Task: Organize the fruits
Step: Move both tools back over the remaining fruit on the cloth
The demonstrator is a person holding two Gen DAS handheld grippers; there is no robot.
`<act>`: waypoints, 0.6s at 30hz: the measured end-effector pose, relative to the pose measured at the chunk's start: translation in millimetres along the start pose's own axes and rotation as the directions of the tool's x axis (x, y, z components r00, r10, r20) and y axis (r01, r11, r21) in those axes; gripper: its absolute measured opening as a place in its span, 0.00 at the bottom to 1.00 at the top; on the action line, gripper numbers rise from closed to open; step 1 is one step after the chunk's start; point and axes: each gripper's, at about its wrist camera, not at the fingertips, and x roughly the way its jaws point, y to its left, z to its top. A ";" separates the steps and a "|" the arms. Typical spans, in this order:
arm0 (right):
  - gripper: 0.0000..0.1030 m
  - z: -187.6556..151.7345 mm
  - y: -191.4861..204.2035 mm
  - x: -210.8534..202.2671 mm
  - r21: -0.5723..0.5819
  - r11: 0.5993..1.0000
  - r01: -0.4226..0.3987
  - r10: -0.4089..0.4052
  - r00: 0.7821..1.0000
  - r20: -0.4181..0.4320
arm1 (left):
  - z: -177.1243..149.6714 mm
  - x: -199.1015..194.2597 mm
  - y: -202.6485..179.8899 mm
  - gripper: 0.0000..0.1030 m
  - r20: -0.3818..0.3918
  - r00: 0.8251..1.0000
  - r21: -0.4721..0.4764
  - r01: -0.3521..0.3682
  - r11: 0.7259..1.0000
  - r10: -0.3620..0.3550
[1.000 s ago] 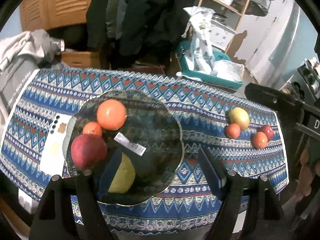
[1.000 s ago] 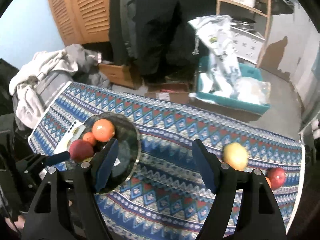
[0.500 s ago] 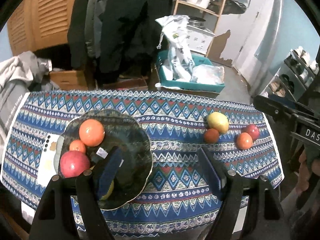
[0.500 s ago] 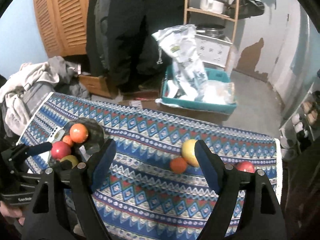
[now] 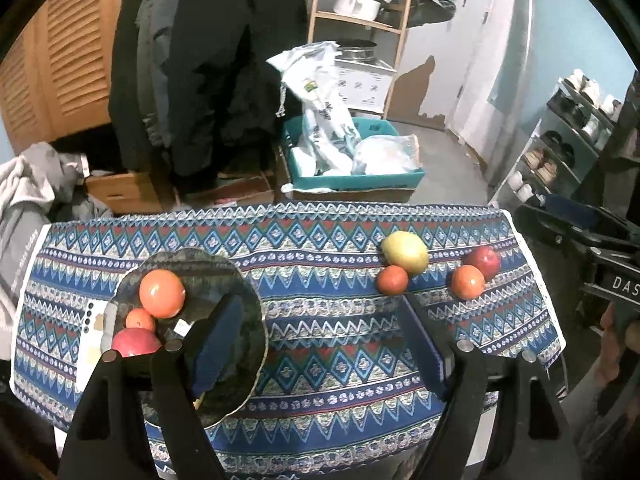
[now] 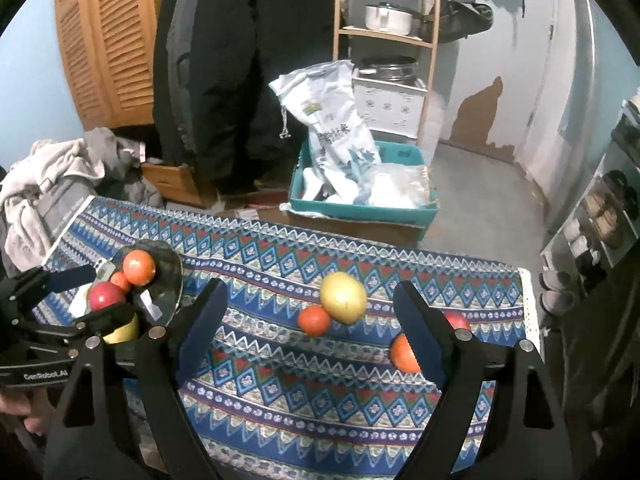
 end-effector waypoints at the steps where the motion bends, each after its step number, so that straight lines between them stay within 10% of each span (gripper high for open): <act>1: 0.83 -0.2 -2.5 -1.6 0.001 1.000 0.003 -0.003 1.000 0.004 | 1.3 -0.4 -3.9 0.79 0.002 1.000 0.006 0.001 1.000 -0.001; 18: 0.84 -26.0 -62.9 -11.0 0.081 0.994 0.072 -0.072 0.997 -0.006 | 18.6 7.8 -54.1 0.79 0.001 0.999 0.079 0.038 0.996 -0.038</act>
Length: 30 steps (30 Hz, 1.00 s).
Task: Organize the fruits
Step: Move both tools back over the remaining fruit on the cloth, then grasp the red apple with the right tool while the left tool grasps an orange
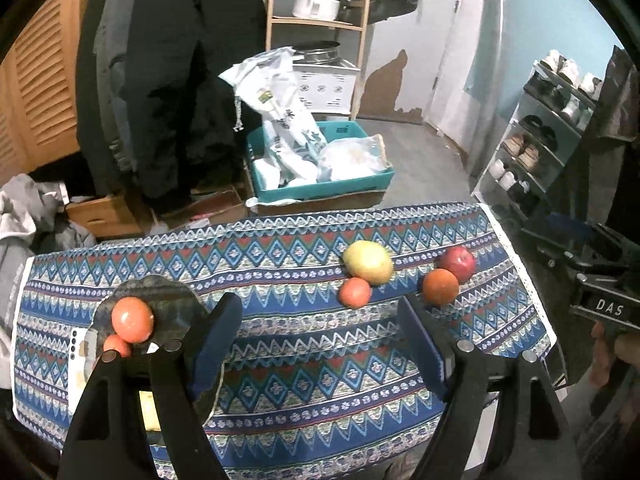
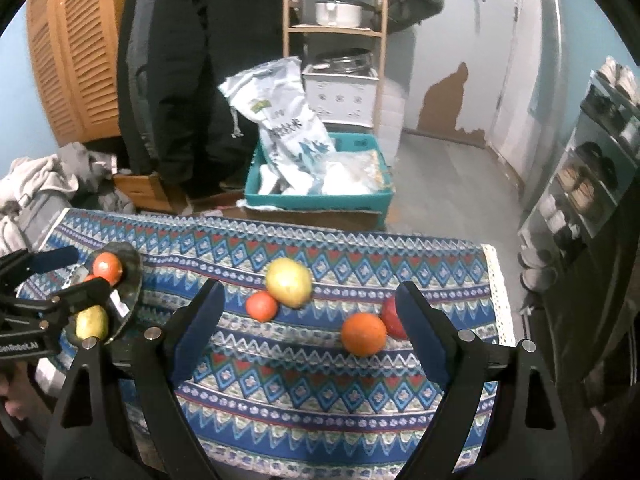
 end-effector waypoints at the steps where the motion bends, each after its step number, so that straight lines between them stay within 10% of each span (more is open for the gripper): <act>1: 0.84 -1.8 -3.6 0.0 0.005 1.000 0.002 -0.002 1.000 -0.002 | 0.9 1.2 -2.7 0.79 -0.002 1.000 0.003 0.003 1.000 -0.003; 30: 0.84 8.5 -91.6 80.3 0.119 0.993 0.009 0.020 0.970 -0.241 | 50.3 93.4 -35.9 0.83 -0.178 0.983 0.073 0.064 0.995 -0.050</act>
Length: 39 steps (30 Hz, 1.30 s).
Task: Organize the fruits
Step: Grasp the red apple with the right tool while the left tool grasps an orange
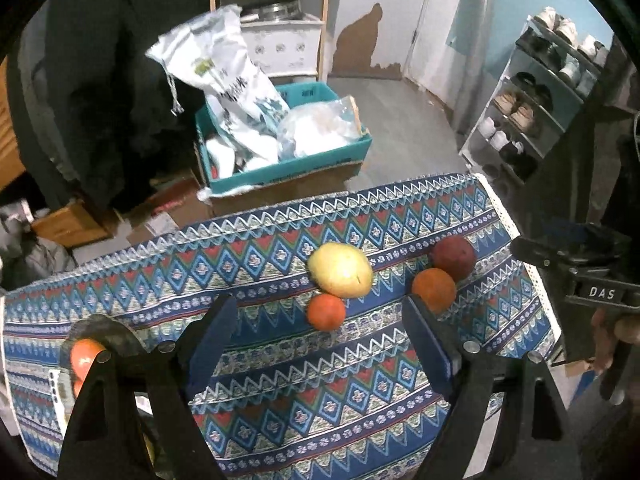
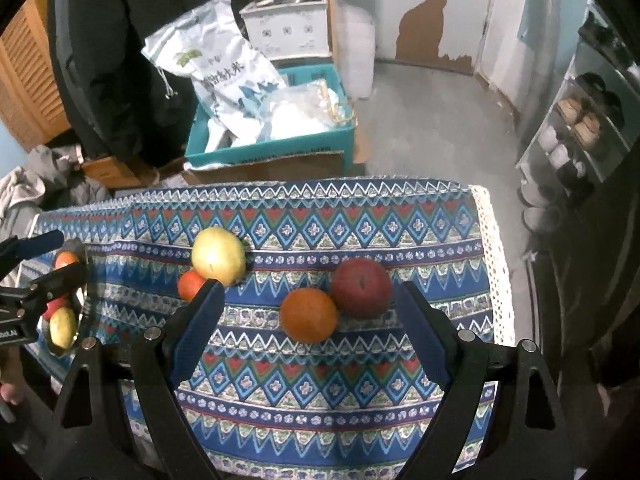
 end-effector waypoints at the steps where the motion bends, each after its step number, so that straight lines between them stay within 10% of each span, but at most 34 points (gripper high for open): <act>1: 0.84 3.5 -0.8 4.6 -0.004 1.000 0.004 -0.004 1.000 -0.016 | 3.6 4.1 0.8 0.83 -0.012 1.000 -0.002 0.003 1.000 -0.003; 20: 0.84 3.6 -53.3 127.0 0.099 0.995 0.026 0.001 0.965 -0.262 | 1.8 113.3 13.1 0.83 -0.195 0.980 -0.025 0.030 0.999 -0.035; 39: 0.81 -21.3 -77.4 179.2 0.207 0.978 0.019 0.053 0.940 -0.336 | -23.6 176.3 -4.3 0.83 -0.282 0.959 0.048 0.053 0.997 -0.037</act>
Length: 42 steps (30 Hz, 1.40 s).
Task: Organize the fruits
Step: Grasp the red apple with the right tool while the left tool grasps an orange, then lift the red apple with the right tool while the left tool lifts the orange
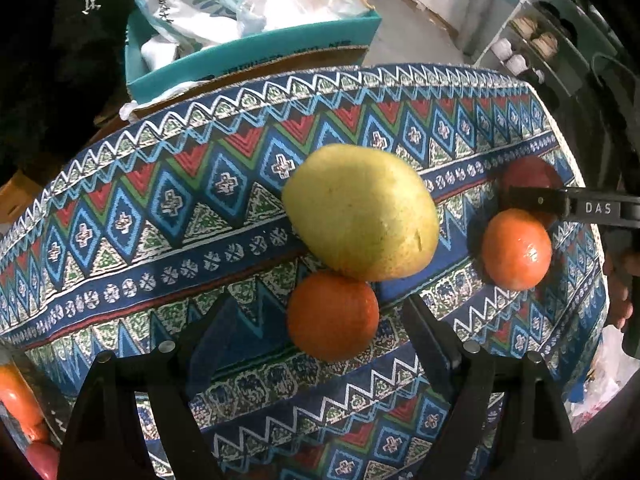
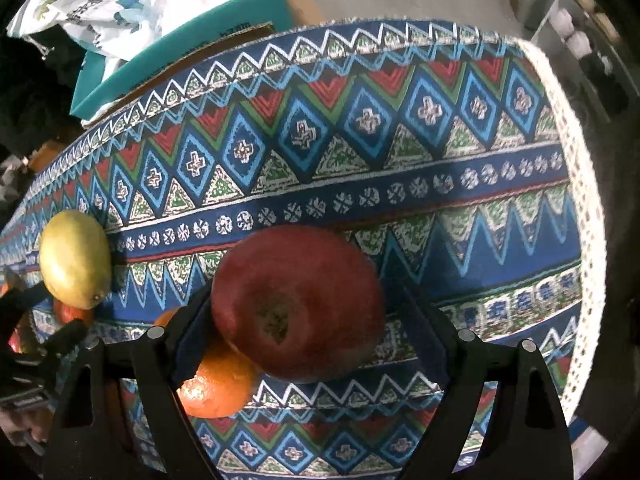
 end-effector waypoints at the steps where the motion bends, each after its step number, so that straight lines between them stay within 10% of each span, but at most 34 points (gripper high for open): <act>1: 0.77 -0.7 -1.4 0.6 0.008 1.000 -0.016 0.016 1.000 -0.001 | -0.1 2.5 -0.4 0.79 -0.005 1.000 0.003 0.004 1.000 -0.004; 8: 0.75 -3.2 0.6 -3.4 -0.008 1.000 -0.014 0.014 1.000 0.023 | -2.9 8.2 -6.1 0.45 -0.008 1.000 0.052 0.009 0.999 -0.009; 21: 0.75 -8.5 24.7 -37.9 -0.117 0.989 0.093 -0.073 0.984 0.164 | -17.4 -16.3 -9.9 0.43 0.062 0.998 0.052 -0.035 0.998 0.032; 42: 0.75 -51.9 85.8 -117.2 -0.239 0.970 0.043 0.043 0.938 0.344 | -46.4 -119.2 -21.9 0.43 0.258 0.966 0.043 -0.018 0.999 0.006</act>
